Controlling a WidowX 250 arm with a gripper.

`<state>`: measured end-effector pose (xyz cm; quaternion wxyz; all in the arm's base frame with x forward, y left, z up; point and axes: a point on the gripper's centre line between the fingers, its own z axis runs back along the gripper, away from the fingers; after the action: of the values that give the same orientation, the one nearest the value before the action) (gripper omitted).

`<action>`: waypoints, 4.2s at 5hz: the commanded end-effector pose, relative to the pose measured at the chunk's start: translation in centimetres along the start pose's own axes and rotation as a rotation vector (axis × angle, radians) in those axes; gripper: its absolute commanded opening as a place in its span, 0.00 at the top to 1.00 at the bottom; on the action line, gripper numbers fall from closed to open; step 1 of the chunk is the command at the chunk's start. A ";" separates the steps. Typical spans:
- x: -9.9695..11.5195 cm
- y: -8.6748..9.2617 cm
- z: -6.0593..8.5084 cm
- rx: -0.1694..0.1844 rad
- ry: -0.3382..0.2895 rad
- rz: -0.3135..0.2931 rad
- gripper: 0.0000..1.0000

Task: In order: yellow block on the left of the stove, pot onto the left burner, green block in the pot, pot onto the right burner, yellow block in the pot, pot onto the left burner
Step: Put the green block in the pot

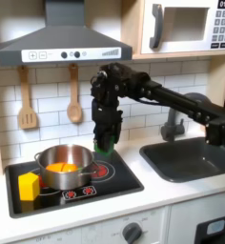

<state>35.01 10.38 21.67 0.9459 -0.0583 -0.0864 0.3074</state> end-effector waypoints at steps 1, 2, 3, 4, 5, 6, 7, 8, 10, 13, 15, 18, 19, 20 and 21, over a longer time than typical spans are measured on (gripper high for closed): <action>0.6 0.7 0.5 -0.015 0.000 0.033 1.00; 0.7 0.6 1.4 -0.031 -0.010 0.045 1.00; 1.1 1.4 1.5 -0.019 -0.018 0.058 1.00; 1.7 2.2 1.8 -0.017 -0.032 0.079 1.00; 2.1 2.7 1.8 -0.011 -0.034 0.090 1.00; 2.4 3.2 1.2 -0.001 -0.021 0.098 1.00; 2.8 3.8 0.9 0.008 -0.018 0.107 1.00; 3.2 4.6 0.5 0.019 -0.010 0.123 1.00; 3.8 5.8 0.2 0.041 -0.009 0.133 1.00; 4.1 7.2 -0.6 0.073 0.003 0.145 1.00; 4.3 7.4 -1.2 0.080 0.011 0.148 1.00; 4.2 7.5 -2.1 0.087 0.035 0.152 1.00; 4.3 7.5 -2.1 0.088 0.034 0.152 1.00; 4.3 7.6 -2.2 0.088 0.040 0.156 0.86; 4.2 7.7 -2.4 0.087 0.043 0.158 0.00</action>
<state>34.46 18.93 18.73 0.9220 -0.0289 -0.0488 0.3830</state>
